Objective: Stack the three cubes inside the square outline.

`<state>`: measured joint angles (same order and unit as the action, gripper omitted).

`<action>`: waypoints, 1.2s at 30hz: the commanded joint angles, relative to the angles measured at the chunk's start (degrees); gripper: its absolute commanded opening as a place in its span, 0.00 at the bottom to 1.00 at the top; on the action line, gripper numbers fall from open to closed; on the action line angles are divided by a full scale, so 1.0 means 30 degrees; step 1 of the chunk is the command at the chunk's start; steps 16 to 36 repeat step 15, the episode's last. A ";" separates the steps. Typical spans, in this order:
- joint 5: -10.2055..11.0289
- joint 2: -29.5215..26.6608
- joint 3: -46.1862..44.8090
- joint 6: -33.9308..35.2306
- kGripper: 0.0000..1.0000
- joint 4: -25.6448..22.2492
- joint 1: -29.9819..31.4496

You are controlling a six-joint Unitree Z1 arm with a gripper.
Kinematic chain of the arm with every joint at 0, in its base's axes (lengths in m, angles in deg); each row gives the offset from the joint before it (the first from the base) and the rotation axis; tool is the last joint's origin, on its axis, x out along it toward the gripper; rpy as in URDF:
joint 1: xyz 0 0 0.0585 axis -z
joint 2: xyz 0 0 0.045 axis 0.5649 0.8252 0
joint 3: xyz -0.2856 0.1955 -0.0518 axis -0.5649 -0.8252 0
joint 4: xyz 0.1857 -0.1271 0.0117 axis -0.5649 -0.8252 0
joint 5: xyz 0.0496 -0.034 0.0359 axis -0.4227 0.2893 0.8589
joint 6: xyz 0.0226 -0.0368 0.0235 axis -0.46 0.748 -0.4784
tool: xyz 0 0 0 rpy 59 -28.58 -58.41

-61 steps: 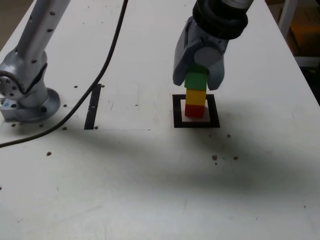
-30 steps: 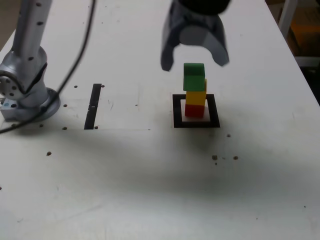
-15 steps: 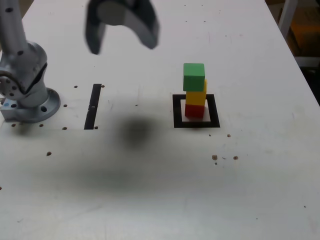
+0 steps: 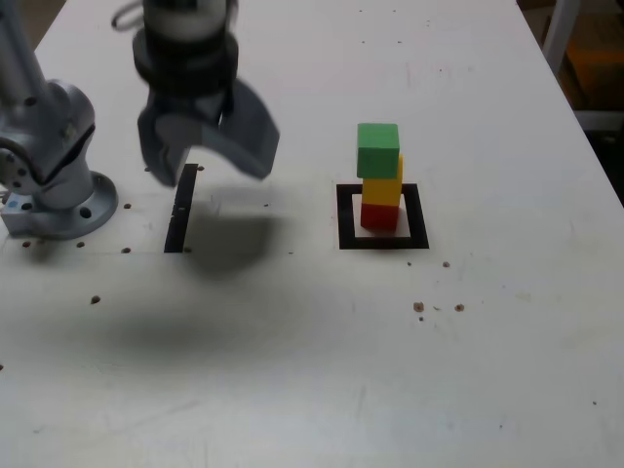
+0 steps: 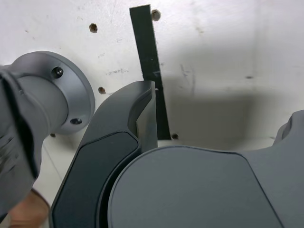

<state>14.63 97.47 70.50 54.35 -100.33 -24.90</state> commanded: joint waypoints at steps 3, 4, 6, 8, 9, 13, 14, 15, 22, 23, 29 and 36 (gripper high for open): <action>-0.0005 0.0425 -0.0956 -0.0031 1.00 -0.0111 0.0260; -0.0019 0.0394 -0.1041 -0.0031 1.00 -0.0107 0.0282; -0.0032 0.0154 -0.1372 -0.0029 1.00 -0.0075 0.0294; -0.0043 -0.0153 -0.1636 -0.0021 1.00 -0.0054 0.0294; -0.0053 -0.0334 -0.1765 -0.0003 1.00 -0.0053 0.0294; -0.0101 -0.0847 -0.2034 0.0158 1.00 -0.0079 0.0294; -0.0107 -0.0888 -0.2053 0.0221 1.00 -0.0082 0.0294; -0.0109 -0.0895 -0.2059 0.0290 1.00 -0.0078 0.0294; -0.0109 -0.0895 -0.2059 0.0290 1.00 -0.0078 0.0294; -0.0109 -0.0895 -0.2059 0.0290 1.00 -0.0078 0.0294; -0.0109 -0.0895 -0.2059 0.0290 1.00 -0.0078 0.0294; -0.0109 -0.0895 -0.2059 0.0290 1.00 -0.0078 0.0294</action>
